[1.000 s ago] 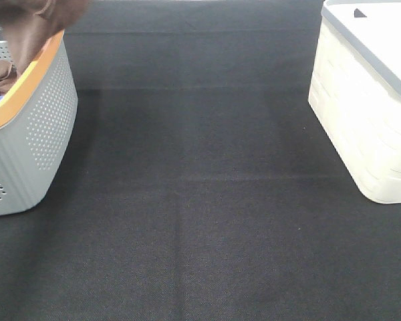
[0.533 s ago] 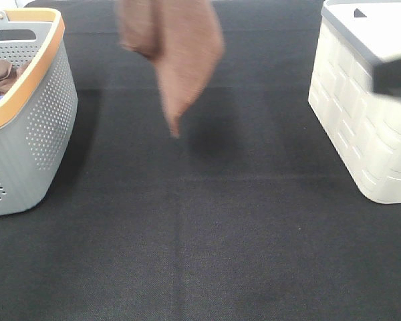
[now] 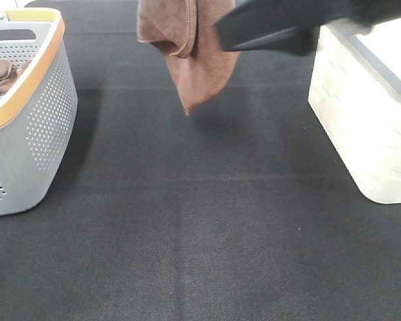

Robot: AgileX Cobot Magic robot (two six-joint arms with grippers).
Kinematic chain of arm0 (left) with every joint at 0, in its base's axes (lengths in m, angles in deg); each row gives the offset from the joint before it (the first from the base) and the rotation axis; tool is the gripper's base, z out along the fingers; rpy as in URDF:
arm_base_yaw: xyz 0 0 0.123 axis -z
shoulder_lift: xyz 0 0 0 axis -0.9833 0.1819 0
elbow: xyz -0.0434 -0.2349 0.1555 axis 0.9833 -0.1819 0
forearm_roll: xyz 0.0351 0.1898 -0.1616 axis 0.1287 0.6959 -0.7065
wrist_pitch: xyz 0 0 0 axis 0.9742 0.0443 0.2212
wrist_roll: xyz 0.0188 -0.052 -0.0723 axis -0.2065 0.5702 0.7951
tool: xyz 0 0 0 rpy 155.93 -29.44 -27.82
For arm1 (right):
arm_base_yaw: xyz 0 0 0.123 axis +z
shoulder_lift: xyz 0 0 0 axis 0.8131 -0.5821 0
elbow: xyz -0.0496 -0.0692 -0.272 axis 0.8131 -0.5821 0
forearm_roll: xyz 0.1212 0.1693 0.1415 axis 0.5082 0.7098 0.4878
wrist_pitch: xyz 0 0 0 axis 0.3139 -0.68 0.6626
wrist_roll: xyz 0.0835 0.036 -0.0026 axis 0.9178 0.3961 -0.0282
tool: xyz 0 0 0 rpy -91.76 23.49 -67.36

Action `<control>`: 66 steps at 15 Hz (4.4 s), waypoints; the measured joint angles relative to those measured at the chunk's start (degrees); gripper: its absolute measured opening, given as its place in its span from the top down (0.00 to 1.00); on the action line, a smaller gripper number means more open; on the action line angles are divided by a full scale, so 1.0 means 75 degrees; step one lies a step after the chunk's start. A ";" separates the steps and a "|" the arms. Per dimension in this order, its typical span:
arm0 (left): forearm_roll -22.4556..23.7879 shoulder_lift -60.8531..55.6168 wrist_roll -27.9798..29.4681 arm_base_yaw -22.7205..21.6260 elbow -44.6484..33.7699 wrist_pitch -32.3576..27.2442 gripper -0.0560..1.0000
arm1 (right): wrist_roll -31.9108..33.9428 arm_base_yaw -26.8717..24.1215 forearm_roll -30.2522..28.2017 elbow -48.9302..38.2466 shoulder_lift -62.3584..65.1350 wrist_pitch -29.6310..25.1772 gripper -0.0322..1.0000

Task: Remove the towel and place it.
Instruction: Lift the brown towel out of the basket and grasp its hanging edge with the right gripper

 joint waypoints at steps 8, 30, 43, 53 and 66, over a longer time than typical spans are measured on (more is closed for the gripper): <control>0.0115 0.0000 0.0000 0.0084 0.0000 0.0138 0.95 | 0.0076 0.0802 0.1085 0.0000 -0.2017 0.3682 0.27; 0.0183 0.0000 -0.0260 0.0084 0.0000 0.0138 0.95 | 0.0084 0.0802 0.1413 0.0428 -0.3094 0.4614 0.97; 0.1345 0.0000 -0.0145 0.0084 0.0000 0.0390 0.95 | 0.0084 0.0802 0.1329 0.0428 -0.2895 0.4110 0.54; 0.1261 0.0000 -0.0138 0.0084 0.0000 0.0390 0.95 | 0.0084 0.0833 0.1199 0.0428 -0.2987 0.4057 0.39; 0.1261 0.0000 -0.0138 0.0084 0.0000 0.0382 0.95 | -0.0275 0.1520 0.1085 0.0428 -0.2979 0.5271 0.39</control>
